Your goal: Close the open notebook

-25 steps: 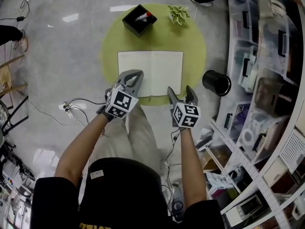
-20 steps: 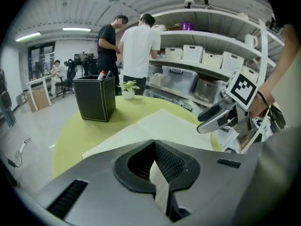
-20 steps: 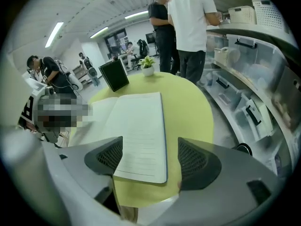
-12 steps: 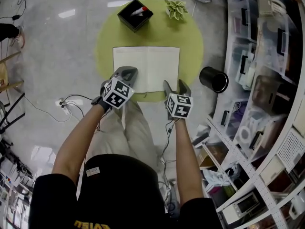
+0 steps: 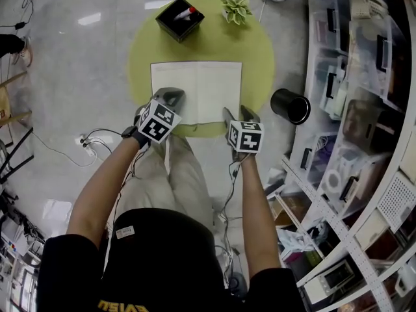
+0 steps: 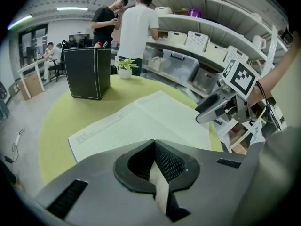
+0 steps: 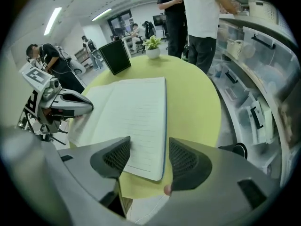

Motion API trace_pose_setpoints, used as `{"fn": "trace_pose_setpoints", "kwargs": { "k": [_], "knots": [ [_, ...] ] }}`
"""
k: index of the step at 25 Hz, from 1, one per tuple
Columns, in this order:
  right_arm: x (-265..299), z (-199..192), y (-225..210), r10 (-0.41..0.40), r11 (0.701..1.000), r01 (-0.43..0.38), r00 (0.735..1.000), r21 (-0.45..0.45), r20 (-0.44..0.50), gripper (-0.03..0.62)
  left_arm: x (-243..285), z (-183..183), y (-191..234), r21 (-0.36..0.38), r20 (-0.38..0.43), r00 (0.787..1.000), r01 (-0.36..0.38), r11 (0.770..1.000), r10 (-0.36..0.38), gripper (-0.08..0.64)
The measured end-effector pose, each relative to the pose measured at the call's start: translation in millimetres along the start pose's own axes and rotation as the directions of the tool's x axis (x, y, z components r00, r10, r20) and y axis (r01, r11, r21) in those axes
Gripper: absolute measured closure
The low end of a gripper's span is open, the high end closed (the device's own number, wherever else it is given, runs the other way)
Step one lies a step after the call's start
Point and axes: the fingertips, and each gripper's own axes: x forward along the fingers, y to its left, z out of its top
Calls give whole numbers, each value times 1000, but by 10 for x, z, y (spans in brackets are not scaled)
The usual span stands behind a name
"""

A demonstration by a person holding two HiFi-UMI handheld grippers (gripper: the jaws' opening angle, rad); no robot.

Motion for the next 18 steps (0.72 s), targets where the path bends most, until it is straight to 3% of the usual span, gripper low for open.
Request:
{"fn": "trace_pose_setpoints", "kwargs": {
  "k": [11,18],
  "knots": [
    [-5,4,11,-26,1000,26,999,-4,-33,368,5,-1,0,3,1,1000,-8,1000,8,554],
    [-40,18,13,-145,988,145,989,-55,3,405,16,-9,4,5,3,1000,-15,1000,15,554]
  ]
}}
